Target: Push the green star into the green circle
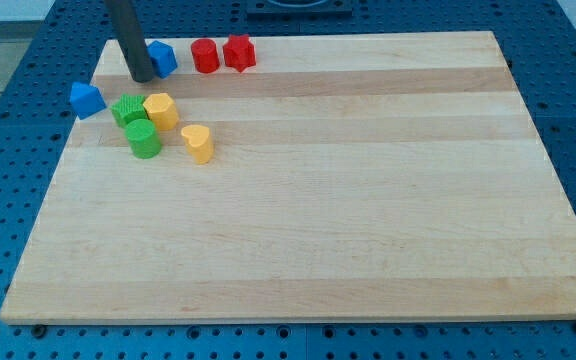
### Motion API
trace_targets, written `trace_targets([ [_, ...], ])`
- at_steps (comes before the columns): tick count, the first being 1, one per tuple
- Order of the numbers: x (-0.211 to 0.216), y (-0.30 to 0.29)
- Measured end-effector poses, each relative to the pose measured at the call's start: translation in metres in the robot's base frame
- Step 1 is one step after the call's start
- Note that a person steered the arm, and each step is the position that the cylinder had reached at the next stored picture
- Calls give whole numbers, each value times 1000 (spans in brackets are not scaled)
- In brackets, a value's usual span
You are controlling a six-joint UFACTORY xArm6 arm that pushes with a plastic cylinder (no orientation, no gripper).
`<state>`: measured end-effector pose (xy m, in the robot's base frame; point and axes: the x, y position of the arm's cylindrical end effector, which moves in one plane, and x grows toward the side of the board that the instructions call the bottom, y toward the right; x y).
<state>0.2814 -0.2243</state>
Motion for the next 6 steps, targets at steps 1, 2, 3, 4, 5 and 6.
trace_targets([
  [1, 25, -17],
  [2, 49, -26],
  [3, 73, -30],
  [4, 83, -67],
  [5, 84, -80],
  [6, 78, -81],
])
